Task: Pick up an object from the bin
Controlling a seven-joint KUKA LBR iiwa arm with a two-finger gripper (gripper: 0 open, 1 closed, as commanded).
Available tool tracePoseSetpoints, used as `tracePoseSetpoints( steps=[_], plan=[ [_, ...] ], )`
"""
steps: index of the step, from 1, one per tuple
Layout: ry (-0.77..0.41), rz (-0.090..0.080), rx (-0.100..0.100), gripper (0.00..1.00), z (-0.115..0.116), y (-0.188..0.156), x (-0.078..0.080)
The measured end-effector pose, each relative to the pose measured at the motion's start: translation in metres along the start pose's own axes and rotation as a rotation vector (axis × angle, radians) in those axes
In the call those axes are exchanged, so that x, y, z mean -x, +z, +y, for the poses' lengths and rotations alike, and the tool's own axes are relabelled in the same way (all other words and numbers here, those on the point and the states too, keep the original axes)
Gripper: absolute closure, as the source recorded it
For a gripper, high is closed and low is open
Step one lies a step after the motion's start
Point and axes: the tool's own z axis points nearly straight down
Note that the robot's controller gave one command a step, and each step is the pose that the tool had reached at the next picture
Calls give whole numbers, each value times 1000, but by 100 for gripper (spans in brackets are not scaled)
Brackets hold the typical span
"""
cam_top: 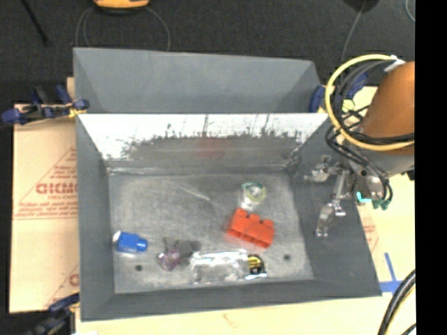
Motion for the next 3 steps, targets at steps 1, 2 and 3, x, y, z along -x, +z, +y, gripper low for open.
tracePoseSetpoints(
  steps=[1,2,3],
  plan=[
    [5,-30,-2,0,84,145,-6],
    [0,-37,-1,100,86,144,-4],
    [-63,-16,-2,100,86,-8,2]
  ],
)
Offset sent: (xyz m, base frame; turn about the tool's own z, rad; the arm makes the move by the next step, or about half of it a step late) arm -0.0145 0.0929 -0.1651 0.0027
